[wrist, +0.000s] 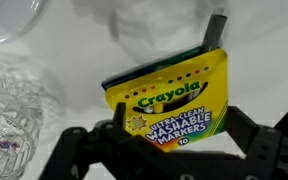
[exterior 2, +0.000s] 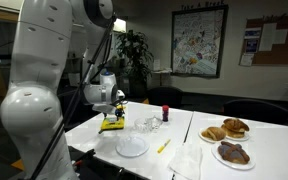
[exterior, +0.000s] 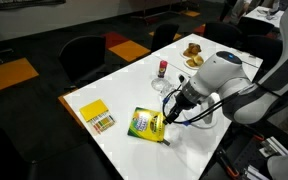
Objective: Pick up two of the crayons and put them to the right
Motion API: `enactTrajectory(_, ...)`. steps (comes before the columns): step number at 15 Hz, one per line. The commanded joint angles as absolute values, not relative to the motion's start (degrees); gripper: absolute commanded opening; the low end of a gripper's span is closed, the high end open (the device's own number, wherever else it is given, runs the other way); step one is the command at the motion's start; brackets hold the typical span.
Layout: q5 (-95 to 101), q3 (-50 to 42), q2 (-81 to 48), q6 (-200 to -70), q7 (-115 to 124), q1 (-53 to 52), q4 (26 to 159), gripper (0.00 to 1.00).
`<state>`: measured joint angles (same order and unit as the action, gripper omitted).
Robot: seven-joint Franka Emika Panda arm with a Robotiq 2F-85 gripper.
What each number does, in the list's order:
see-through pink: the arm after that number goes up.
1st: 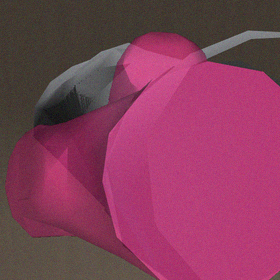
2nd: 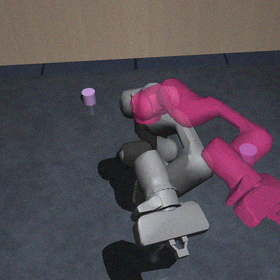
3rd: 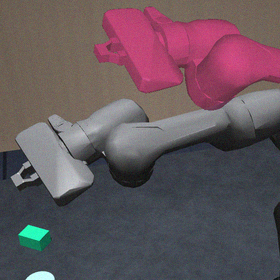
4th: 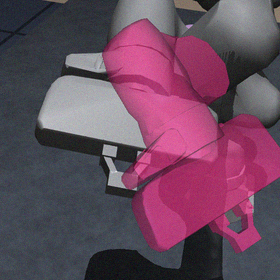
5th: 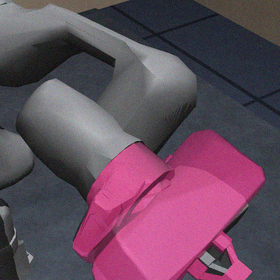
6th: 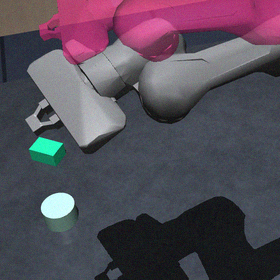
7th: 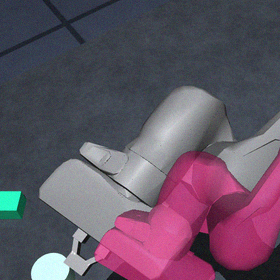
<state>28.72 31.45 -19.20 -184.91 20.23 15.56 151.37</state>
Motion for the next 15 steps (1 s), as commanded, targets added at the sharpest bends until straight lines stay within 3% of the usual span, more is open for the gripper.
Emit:
enactTrajectory(1, 28.71, 31.49, -19.31, -184.91, 20.34, 15.56, 151.32, 1.0)
enactTrajectory(10, 31.47, 37.34, -27.36, -178.18, 13.99, 24.61, 150.58, 1.0)
enactTrajectory(11, 31.71, 37.39, -27.9, -176.32, 12.79, 25.12, 149.96, 0.96)
enactTrajectory(12, 31.88, 37.42, -28.24, -174.37, 11.58, 25.51, 149.34, 0.74)
enactTrajectory(14, 31.61, 36.84, -28.21, -170.94, 9.98, 25.16, 147.79, 0.69)
enactTrajectory(15, 31.46, 36.63, -28.09, -169.35, 9.42, 24.74, 146.94, 0.61)
